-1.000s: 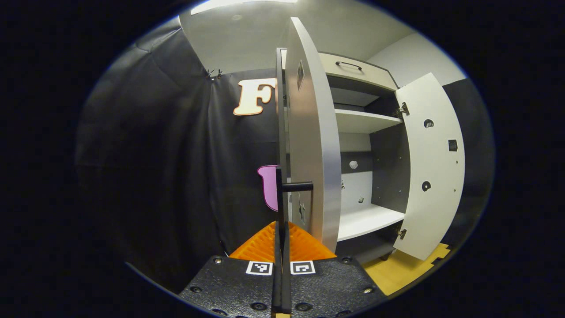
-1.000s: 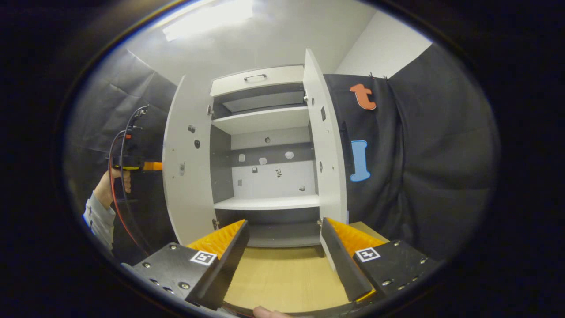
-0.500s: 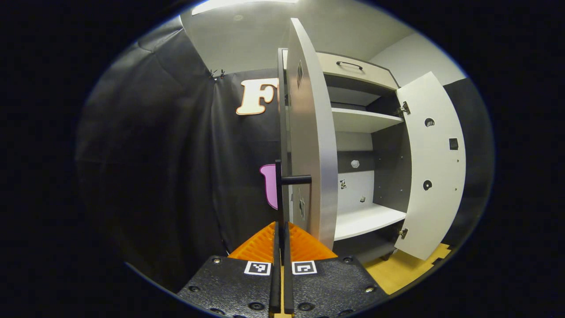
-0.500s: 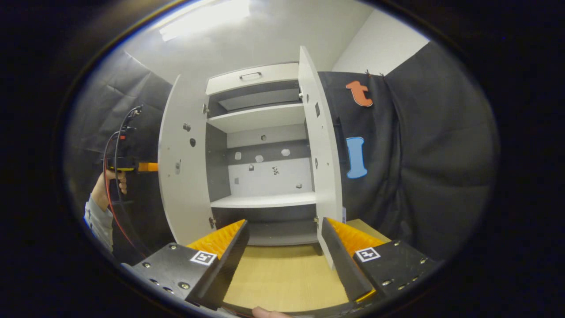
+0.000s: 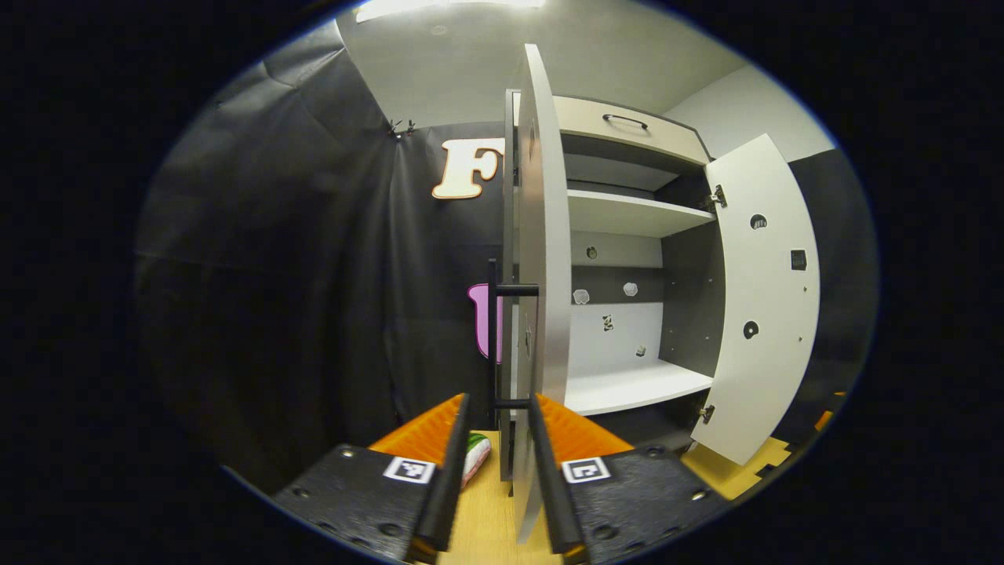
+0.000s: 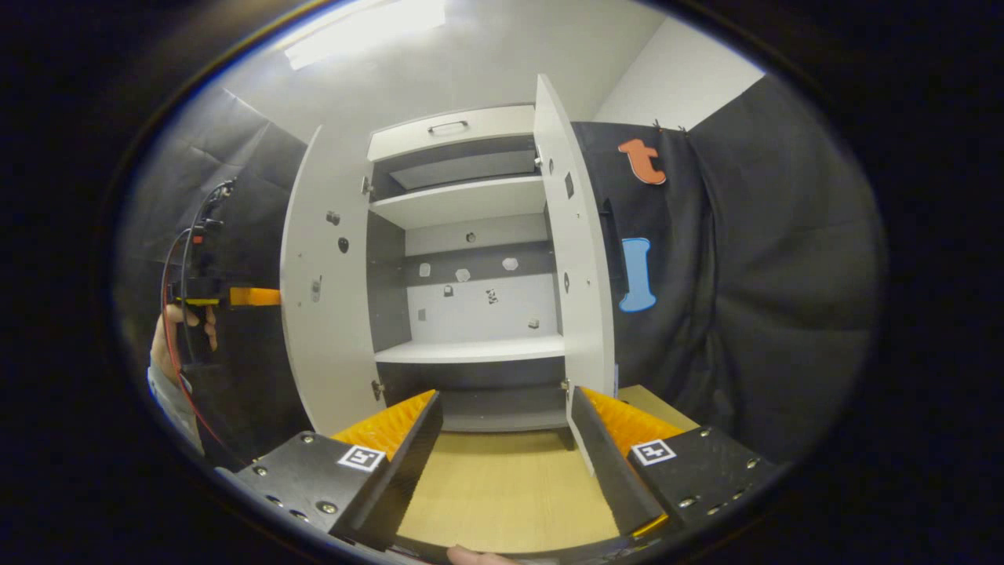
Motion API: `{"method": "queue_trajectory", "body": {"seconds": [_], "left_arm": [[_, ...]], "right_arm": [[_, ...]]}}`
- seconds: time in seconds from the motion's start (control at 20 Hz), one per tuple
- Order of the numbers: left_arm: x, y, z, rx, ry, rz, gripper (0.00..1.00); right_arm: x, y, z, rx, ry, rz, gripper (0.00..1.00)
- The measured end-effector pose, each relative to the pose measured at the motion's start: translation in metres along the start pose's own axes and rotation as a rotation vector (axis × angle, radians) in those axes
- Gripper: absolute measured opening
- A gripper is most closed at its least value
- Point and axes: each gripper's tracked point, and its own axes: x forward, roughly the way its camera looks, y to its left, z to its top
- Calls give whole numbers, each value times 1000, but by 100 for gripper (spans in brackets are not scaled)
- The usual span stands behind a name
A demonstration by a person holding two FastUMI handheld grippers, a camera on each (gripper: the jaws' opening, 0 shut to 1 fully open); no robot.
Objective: Open the right door of the double-door shoe cabinet with the right hand, and open the left door with the left hand.
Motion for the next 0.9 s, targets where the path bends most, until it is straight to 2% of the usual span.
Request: {"method": "queue_trajectory", "body": {"seconds": [0.05,0.1,0.2,0.25,0.35,0.45,0.55,0.75,0.9], "left_arm": [[-9,-5,-1,10,-1,-2,67],[-15,-11,-2,17,-11,1,64],[-30,-23,-2,22,-35,2,74],[-38,-28,-4,21,-40,9,83],[-55,-37,-8,8,-52,24,92],[-71,-47,-13,-18,-56,35,96],[-87,-53,-22,-17,-38,52,96],[-115,-59,-16,-14,-96,85,96],[-129,-74,-24,-37,-90,54,96]], "right_arm": [[0,0,0,2,1,1,100],[1,-1,-1,4,3,0,100],[1,-2,-2,6,6,-3,98],[1,-3,-1,6,6,-5,98],[1,-5,-1,8,7,-11,98],[0,-5,0,7,6,-9,98],[-2,-7,3,8,1,-12,98],[-6,-9,6,23,-13,-13,98],[-7,-3,6,22,-16,-2,98]]}}
